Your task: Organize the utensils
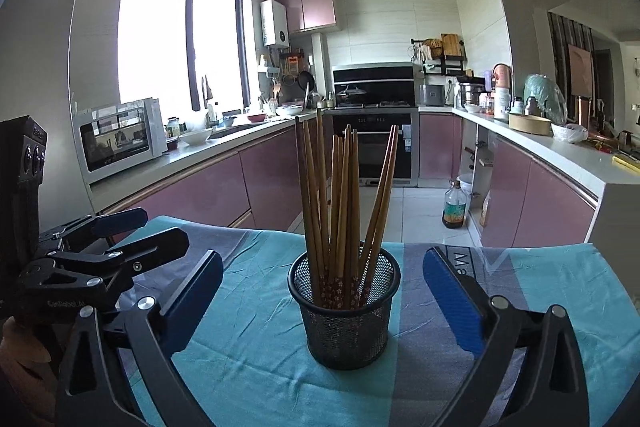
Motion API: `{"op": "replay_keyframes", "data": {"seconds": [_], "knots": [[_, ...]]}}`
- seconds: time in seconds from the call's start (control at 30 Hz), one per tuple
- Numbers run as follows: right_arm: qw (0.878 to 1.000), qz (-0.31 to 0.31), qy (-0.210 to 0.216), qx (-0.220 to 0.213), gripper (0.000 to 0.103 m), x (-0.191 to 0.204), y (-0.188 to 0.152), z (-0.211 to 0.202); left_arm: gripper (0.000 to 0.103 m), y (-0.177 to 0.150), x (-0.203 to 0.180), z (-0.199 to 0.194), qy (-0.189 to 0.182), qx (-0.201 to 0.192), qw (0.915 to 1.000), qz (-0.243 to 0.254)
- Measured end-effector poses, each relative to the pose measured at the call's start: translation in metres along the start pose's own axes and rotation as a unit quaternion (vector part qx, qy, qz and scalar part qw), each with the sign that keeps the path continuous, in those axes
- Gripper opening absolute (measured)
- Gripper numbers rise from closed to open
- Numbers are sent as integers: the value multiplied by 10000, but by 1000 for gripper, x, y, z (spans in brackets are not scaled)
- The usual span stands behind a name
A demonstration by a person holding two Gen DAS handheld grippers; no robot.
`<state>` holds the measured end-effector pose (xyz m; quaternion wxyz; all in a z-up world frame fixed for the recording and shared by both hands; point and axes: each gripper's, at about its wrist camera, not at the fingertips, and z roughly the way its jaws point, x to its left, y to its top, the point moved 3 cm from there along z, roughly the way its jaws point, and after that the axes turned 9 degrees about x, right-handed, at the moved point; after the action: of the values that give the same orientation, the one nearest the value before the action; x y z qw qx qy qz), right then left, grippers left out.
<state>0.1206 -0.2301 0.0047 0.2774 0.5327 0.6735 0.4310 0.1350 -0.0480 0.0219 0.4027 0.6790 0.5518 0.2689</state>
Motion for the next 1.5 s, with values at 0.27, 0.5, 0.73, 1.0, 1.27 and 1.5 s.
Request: {"op": "replay_keyframes", "data": {"seconds": [0.27, 0.5, 0.73, 1.0, 1.27, 1.5], "knots": [[9995, -152, -124, -235, 97, 23, -15, -14, 98, -28, 14, -36, 251, -549, 9979, -218], [9983, -111, -339, -461, 97, 29, -22, -25, 98, -47, 22, -58, 417, -796, 9955, -288], [9977, 37, -355, -574, 97, 28, -24, -34, 98, -62, 19, -67, 511, -871, 9946, -245], [9965, 45, -496, -678, 97, 30, -27, -40, 98, -60, 16, -75, 573, -985, 9931, -272], [9953, 110, -597, -756, 97, 27, -27, -41, 98, -60, 16, -81, 585, -1097, 9917, -332], [9938, 108, -690, -867, 97, 27, -29, -41, 98, -61, 15, -81, 595, -1112, 9915, -327]]}}
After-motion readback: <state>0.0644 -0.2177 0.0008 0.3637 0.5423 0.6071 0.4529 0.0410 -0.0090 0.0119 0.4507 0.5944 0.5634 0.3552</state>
